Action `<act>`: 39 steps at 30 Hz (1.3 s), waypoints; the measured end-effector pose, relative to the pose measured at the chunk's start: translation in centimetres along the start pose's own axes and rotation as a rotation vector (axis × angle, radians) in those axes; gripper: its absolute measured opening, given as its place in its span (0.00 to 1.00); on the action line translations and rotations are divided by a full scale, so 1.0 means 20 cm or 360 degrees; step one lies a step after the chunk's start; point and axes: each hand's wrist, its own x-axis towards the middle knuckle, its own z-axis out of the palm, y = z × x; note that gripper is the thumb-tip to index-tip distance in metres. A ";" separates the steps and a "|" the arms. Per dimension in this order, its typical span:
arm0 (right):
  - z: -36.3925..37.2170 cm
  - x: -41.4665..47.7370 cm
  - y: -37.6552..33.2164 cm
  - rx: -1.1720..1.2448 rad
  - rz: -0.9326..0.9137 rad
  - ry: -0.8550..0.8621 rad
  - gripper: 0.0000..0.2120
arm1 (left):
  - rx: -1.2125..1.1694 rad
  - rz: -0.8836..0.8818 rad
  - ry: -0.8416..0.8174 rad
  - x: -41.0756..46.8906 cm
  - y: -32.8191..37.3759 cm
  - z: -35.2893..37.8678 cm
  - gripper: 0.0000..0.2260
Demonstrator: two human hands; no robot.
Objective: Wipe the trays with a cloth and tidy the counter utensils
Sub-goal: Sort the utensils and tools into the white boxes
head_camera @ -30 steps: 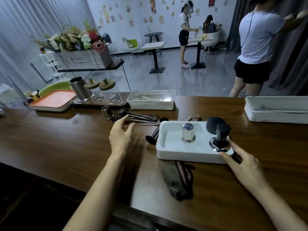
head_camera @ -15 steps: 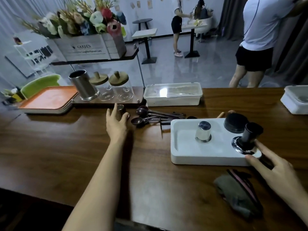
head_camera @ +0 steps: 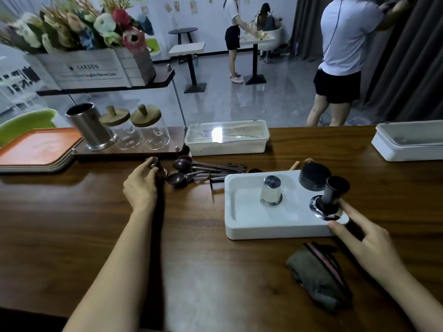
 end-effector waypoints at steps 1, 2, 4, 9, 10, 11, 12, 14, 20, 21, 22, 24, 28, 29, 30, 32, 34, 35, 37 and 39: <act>0.00 0.00 -0.01 0.0006 -0.0015 -0.0002 0.21 | -0.0049 0.0009 0.0036 -0.02 0.02 -0.01 0.15; 0.00 -0.01 -0.01 0.0017 -0.0037 0.0000 0.21 | -0.0123 0.0038 0.0080 -0.05 0.05 -0.02 0.15; -0.01 -0.01 -0.02 0.0025 -0.0076 0.0004 0.20 | -0.0258 0.0173 0.0126 -0.13 0.15 -0.04 0.15; -0.02 -0.01 0.00 -0.0022 -0.0093 -0.0006 0.25 | -0.0568 0.0612 -0.0193 -0.60 0.50 0.03 0.16; -0.02 -0.01 0.01 -0.0013 -0.0101 -0.0010 0.26 | -0.0587 0.0658 -0.0290 -0.71 0.55 0.07 0.17; -0.02 0.00 0.02 -0.0010 -0.0110 -0.0015 0.26 | -0.0588 0.0704 -0.0375 -0.82 0.58 0.11 0.17; -0.02 0.00 0.03 -0.0010 -0.0113 -0.0019 0.27 | -0.0576 0.0745 -0.0444 -0.91 0.60 0.15 0.18; -0.02 0.00 0.04 -0.0014 -0.0112 -0.0024 0.28 | -0.0504 0.0805 -0.0508 -1.03 0.61 0.21 0.17; -0.02 0.00 0.06 -0.0014 -0.0138 -0.0026 0.29 | -0.0270 0.0951 -0.0429 -1.13 0.65 0.22 0.14; -0.02 0.00 0.06 -0.0021 -0.0140 -0.0025 0.29 | -0.0252 0.0977 -0.0423 -1.14 0.65 0.21 0.14; -0.02 0.00 0.06 -0.0022 -0.0144 -0.0026 0.29 | -0.0249 0.0990 -0.0414 -1.16 0.65 0.20 0.14; -0.02 0.00 0.06 -0.0015 -0.0156 -0.0024 0.30 | -0.0253 0.0993 -0.0412 -1.18 0.64 0.20 0.14; -0.02 0.01 0.08 -0.0025 -0.0182 -0.0020 0.30 | -0.0216 0.0952 -0.0488 -1.24 0.62 0.22 0.13; -0.02 0.01 0.08 -0.0026 -0.0184 -0.0022 0.30 | -0.0213 0.0932 -0.0501 -1.25 0.60 0.23 0.13; -0.02 0.00 0.08 -0.0022 -0.0186 -0.0025 0.29 | -0.0216 0.0906 -0.0503 -1.25 0.59 0.24 0.12; -0.02 0.00 0.07 -0.0012 -0.0188 -0.0020 0.29 | -0.0216 0.0861 -0.0505 -1.25 0.58 0.24 0.12; -0.02 0.01 0.07 -0.0012 -0.0182 -0.0017 0.29 | -0.0189 0.0865 -0.0513 -1.24 0.59 0.23 0.11; -0.02 0.01 0.07 -0.0011 -0.0175 -0.0019 0.29 | -0.0173 0.0869 -0.0522 -1.23 0.59 0.23 0.11; -0.02 0.00 0.07 -0.0002 -0.0175 -0.0026 0.30 | -0.0141 0.0880 -0.0546 -1.22 0.59 0.22 0.11; -0.02 0.00 0.06 0.0010 -0.0186 -0.0036 0.31 | -0.0110 0.0901 -0.0569 -1.21 0.58 0.21 0.10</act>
